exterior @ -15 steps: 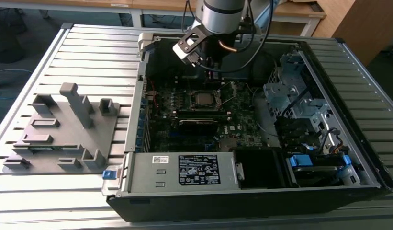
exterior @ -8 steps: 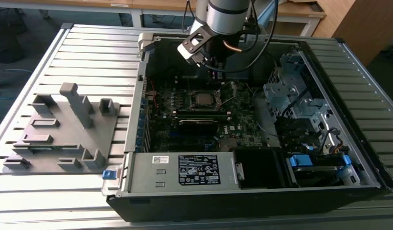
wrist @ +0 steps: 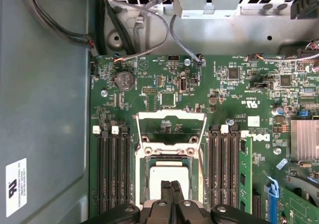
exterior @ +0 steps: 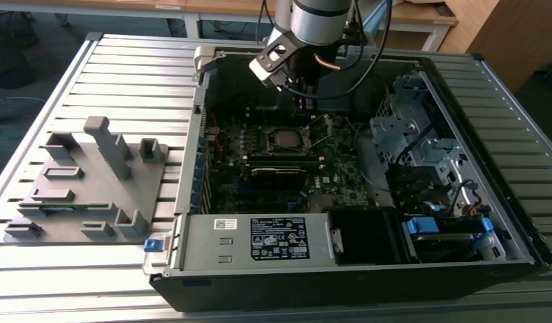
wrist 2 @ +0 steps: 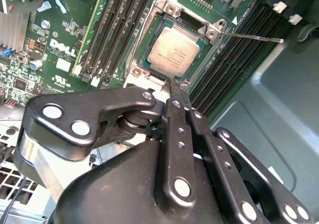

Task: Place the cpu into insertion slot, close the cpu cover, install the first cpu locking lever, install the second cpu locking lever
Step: 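Close the cpu cover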

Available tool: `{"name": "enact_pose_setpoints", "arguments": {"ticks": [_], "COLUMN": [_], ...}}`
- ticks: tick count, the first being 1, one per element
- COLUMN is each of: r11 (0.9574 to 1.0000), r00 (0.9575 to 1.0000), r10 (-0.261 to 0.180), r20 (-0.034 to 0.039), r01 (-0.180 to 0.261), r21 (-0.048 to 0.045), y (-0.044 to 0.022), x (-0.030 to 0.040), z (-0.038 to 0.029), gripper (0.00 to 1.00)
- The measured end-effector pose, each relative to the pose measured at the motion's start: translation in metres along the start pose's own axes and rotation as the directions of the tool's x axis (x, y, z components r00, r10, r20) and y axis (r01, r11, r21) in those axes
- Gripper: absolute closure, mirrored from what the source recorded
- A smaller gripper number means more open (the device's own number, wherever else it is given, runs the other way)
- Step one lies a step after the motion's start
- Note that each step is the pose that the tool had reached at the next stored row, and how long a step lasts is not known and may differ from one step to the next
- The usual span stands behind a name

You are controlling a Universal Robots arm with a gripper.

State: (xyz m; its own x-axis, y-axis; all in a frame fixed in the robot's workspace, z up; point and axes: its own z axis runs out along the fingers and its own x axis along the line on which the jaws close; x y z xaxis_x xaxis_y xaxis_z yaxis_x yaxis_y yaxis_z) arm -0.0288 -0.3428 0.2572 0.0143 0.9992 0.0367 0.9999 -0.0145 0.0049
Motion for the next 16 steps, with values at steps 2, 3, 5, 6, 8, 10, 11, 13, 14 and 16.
{"name": "enact_pose_setpoints", "arguments": {"ticks": [2, 3, 5, 6, 8, 10, 11, 13, 14, 16], "r11": [1.0, 1.0, 1.0, 1.0, 1.0, 1.0, 1.0, 1.0, 1.0, 1.0], "r00": [1.0, 1.0, 1.0, 1.0, 1.0, 1.0, 1.0, 1.0, 1.0, 1.0], "r10": [0.0, 0.0, 0.0, 0.0, 0.0, 0.0, 0.0, 0.0, 0.0, 0.0], "r20": [-0.0003, -0.0005, -0.0001, -0.0001, -0.0001, 0.0, 0.0, 0.0, -0.0001, -0.0001], "r01": [0.0, 0.0, 0.0, 0.0, 0.0, 0.0, 0.0, 0.0, 0.0, 0.0], "r21": [-0.0002, -0.0002, 0.0, -0.0001, 0.0001, 0.0, 0.0, 0.0, 0.0, 0.0], "y": [0.0, 0.0, 0.0, 0.0, 0.001, 0.0027, 0.0038, 0.0062, 0.0077, 0.011], "x": [0.0, 0.0001, 0.0, 0.0, 0.0, 0.0, 0.0001, 0.0001, 0.0001, 0.0002], "z": [-0.0003, -0.0003, -0.0006, -0.0006, -0.0006, -0.0007, -0.0006, -0.0006, -0.0006, -0.0006], "gripper": [0.9, 0.9, 0.9, 0.9, 0.9, 0.9, 0.9, 0.9, 0.9, 0.9]}}
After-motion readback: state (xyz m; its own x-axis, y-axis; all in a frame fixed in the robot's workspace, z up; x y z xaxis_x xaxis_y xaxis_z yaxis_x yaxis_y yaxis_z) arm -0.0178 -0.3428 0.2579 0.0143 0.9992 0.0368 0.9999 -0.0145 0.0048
